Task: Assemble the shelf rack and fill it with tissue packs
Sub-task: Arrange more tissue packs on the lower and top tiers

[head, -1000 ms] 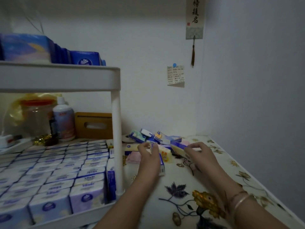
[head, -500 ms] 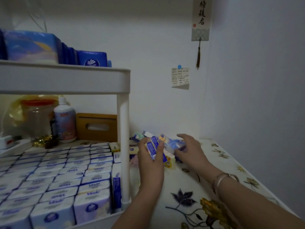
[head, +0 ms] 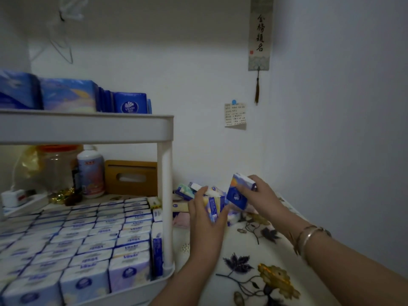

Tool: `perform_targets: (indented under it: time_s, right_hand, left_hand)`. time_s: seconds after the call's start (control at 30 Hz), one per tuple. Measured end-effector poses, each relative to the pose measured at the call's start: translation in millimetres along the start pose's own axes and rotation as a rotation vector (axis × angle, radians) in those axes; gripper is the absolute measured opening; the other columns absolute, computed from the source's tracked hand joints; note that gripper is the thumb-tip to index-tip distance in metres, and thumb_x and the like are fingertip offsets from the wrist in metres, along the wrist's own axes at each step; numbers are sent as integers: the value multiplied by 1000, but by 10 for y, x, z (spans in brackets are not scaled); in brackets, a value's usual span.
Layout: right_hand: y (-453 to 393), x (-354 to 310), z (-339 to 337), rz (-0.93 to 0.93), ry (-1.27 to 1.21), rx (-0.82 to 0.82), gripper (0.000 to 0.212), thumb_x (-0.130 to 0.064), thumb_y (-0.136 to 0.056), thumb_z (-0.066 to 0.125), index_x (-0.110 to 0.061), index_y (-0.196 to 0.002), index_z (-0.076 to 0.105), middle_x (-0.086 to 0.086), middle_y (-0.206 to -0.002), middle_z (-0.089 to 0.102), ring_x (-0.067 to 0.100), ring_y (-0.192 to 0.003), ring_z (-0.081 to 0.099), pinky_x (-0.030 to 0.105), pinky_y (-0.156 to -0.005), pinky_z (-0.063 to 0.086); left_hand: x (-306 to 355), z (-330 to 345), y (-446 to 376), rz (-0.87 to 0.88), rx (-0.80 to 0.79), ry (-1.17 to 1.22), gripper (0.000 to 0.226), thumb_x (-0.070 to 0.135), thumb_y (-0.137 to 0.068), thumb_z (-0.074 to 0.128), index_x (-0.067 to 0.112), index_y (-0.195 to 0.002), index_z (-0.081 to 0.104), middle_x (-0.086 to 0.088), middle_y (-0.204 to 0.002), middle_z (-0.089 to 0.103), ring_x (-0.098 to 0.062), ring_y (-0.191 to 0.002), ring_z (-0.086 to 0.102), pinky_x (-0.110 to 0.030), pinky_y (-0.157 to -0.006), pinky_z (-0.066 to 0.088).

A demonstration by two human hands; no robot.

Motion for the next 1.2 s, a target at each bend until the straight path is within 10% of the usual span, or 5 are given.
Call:
perform_targets:
  time_s: [0.4, 0.83, 0.97, 1.2]
  right_hand:
    - [800, -1774, -657, -137, -247, -222, 41, -45, -90, 56, -10, -111, 62, 11, -101, 70, 20, -90, 67, 30, -82, 55]
    - [636, -2868, -488, -267, -236, -272, 27, -21, -88, 60, -10, -111, 52, 15, -106, 65, 24, -96, 67, 30, -74, 56]
    - [534, -2951, -199, -285, -141, -297, 34, -20, -88, 64, -12, -116, 49, 6, -103, 61, 15, -92, 62, 25, -71, 55]
    - [372, -3043, 268, -413, 107, -370, 43, -19, -83, 68, -16, -122, 49, 8, -113, 59, 21, -107, 59, 35, -90, 50]
  left_hand:
    - [1890, -391, 16, 577, -66, -501, 77, 22, -91, 60, 30, -149, 11, 4, -141, 26, -18, -122, 34, -33, -100, 42]
    - [2953, -1506, -360, 332, -472, -591, 126, 25, -72, 82, 41, -144, -20, -7, -143, 39, -24, -128, 42, -42, -105, 42]
    - [3018, -1866, -601, 309, -495, -813, 98, 1, -77, 71, 24, -150, 10, -4, -137, 50, -19, -122, 51, -28, -90, 50]
    - [2795, -2323, -794, 179, -476, -1235, 62, 35, -86, 65, 17, -141, 42, -2, -141, 47, -19, -126, 47, -30, -102, 39]
Point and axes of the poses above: each hand's wrist, its own y-axis away from the middle knuckle, its own z-axis out of the palm, x = y × z, the point moved 2 cm from there along -y, towards the middle knuckle
